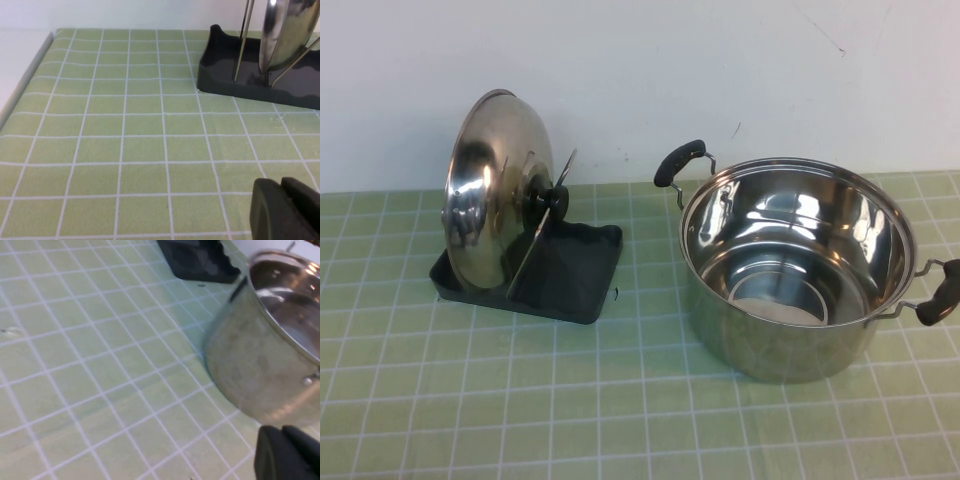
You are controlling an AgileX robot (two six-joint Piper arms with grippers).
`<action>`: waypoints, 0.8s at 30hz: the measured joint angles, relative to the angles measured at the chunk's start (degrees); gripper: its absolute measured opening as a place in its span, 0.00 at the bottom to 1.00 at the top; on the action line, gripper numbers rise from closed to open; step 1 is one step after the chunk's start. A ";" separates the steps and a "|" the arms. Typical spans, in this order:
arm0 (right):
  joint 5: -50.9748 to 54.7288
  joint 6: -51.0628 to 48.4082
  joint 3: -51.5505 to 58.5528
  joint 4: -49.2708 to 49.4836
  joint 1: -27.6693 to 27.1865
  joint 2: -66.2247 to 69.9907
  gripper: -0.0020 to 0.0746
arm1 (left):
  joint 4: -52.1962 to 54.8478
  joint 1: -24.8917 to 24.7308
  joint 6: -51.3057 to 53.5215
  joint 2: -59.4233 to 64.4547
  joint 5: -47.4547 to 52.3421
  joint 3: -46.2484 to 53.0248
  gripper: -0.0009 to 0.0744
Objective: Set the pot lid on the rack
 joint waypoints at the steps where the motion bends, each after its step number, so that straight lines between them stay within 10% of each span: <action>1: -1.14 0.00 0.68 0.00 -1.45 -0.10 0.02 | 0.00 0.00 0.00 0.00 0.00 0.00 0.01; 15: -12.92 0.00 13.19 0.89 -38.79 -11.89 0.02 | 0.00 0.00 0.00 0.00 0.00 0.00 0.01; 24: -13.44 0.00 16.72 11.99 -52.20 -12.44 0.02 | 0.00 0.00 0.00 0.00 0.00 0.00 0.01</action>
